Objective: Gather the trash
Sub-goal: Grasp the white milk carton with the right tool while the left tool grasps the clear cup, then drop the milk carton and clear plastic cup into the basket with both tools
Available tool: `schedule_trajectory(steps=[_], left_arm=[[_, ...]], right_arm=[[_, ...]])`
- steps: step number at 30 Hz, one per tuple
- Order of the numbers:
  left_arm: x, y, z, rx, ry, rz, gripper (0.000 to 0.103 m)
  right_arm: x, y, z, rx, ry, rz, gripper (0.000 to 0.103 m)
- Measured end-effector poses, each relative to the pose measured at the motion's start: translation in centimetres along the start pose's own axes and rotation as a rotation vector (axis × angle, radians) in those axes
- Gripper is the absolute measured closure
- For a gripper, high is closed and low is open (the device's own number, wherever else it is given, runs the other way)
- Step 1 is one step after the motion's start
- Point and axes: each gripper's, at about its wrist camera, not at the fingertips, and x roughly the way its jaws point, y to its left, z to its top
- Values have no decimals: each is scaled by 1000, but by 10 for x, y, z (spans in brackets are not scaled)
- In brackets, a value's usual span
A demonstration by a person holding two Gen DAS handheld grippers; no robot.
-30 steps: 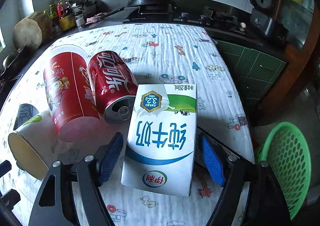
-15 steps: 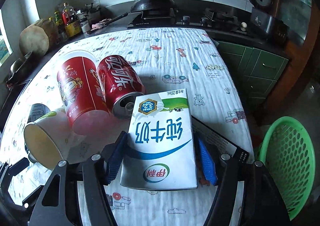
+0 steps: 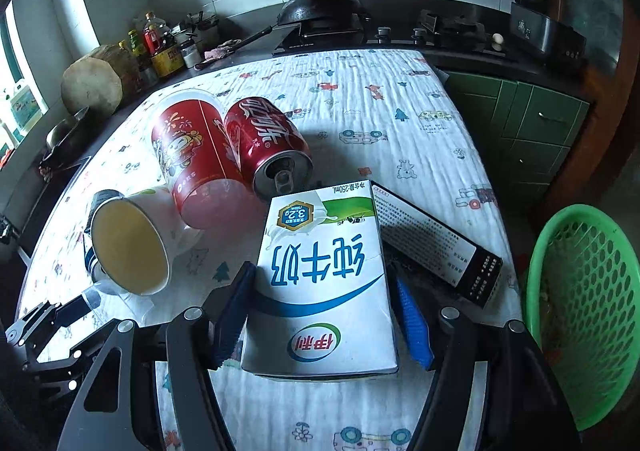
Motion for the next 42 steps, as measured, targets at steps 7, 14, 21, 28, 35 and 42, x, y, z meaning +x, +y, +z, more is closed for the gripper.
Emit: schedule_trajectory(steps=[7,14,21,28,35,42], left_arm=[[-21,-5,-4,36,-29,-28,43],[-35,-9,-8,66,-39,-54,44],[-44,-14,-6,84,-47,-87,44],[-54,-29,6,117,-61,-144,44],[-51,-76,29,169,-54,-264,45],[-30,-149,55,256,-32,-374,45]], right_arm=[[6,0,-16,-18,40,2,39],[21,-2,-14,-9,76,-23,33],[30,-2,-6,-1,74,-39,39],[-10,-17,-12,32,3,-7,40],[-61,-99,-20,136,-73,-109,39],[-75,-213,-51,284,-57,-285,39]])
